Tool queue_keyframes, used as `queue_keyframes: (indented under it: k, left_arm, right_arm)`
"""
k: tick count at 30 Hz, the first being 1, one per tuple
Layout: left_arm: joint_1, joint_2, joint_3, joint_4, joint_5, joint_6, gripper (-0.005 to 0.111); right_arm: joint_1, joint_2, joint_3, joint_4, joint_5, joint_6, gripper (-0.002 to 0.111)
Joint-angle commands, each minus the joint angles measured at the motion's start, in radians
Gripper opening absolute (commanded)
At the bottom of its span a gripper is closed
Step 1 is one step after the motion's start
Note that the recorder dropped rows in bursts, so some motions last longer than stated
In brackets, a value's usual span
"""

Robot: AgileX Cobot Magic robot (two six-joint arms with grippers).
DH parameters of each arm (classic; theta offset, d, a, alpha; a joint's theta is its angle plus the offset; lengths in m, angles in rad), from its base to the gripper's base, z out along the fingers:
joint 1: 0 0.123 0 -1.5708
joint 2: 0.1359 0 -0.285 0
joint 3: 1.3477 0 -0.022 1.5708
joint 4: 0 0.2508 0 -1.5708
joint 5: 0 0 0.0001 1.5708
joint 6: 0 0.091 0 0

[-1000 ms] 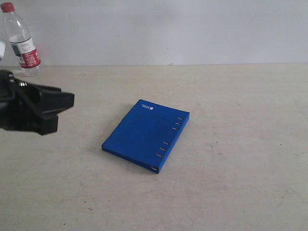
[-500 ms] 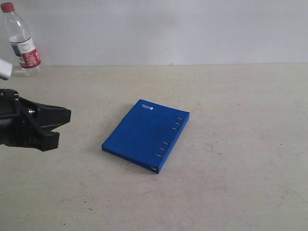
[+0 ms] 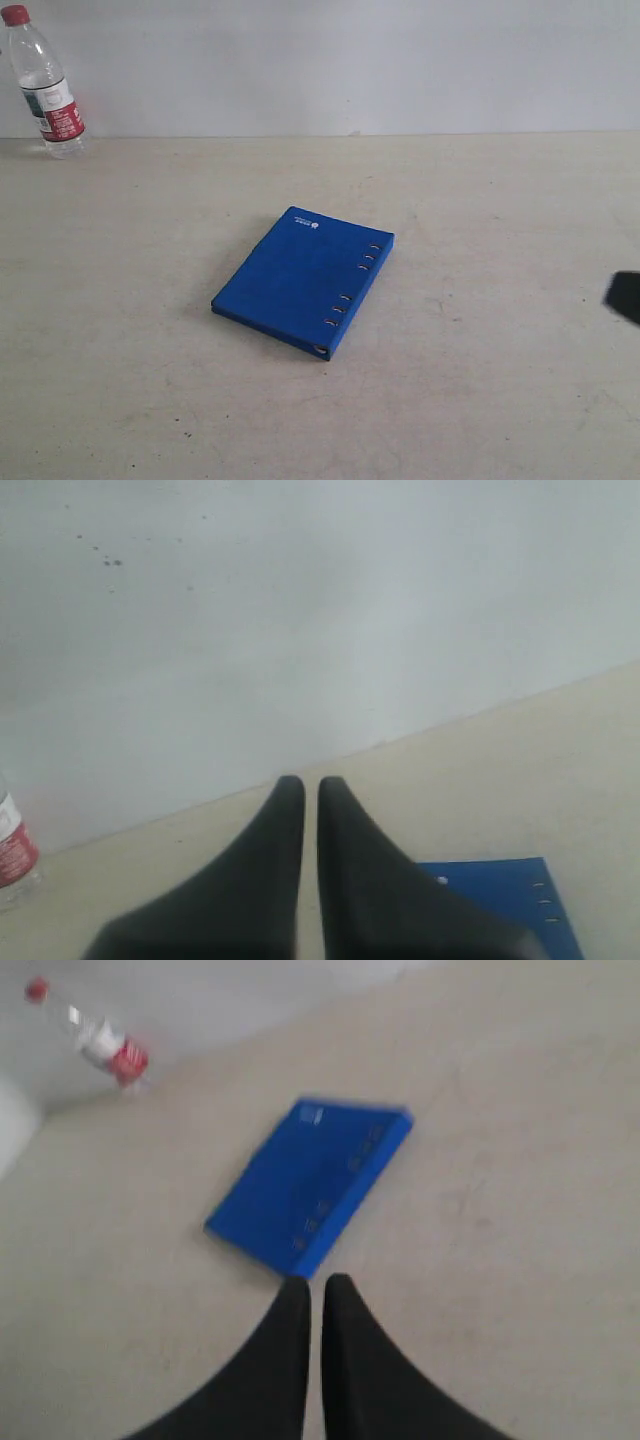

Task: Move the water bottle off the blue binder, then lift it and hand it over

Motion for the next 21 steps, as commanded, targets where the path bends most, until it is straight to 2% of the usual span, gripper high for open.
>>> queue_keyframes:
  k: [1,3,5,7,9,11,13,15,21]
  left_arm:
    - [-0.002,0.106,-0.014,0.004,0.104,-0.057,0.004]
    - [-0.002,0.205,-0.021,0.004,0.110,-0.079,0.004]
    - [-0.002,0.322,-0.038,0.004,0.110,-0.128,0.006]
    - [-0.002,0.428,-0.060,0.004,0.122,-0.165,0.014]
    - [-0.002,0.527,-0.088,0.004,0.159,-0.204,0.029]
    - [-0.002,0.621,-0.123,0.004,0.182,-0.247,0.047]
    - [-0.002,0.700,-0.157,0.004,0.182,-0.283,0.059]
    - [-0.002,0.765,-0.202,0.004,0.182,-0.288,0.061]
    - [-0.001,0.954,-0.361,0.009,0.191,-0.288,0.055]
  right_arm:
    - [0.002,0.375,-0.089,0.333,0.294,-0.513,0.001]
    - [0.002,0.526,-0.139,0.410,0.409,-0.662,0.001]
    - [0.002,0.673,-0.205,0.419,0.512,-0.722,0.002]
    - [0.002,0.784,-0.260,0.413,0.576,-0.728,0.005]
    - [0.002,0.883,-0.304,0.401,0.609,-0.733,0.017]
    - [0.002,0.960,-0.343,0.399,0.611,-0.735,0.034]
    - [0.002,1.017,-0.376,0.422,0.606,-0.743,0.051]
    - [0.002,1.062,-0.401,0.453,0.573,-0.745,0.061]
    - [0.003,1.163,-0.467,0.485,0.428,-0.728,0.060]
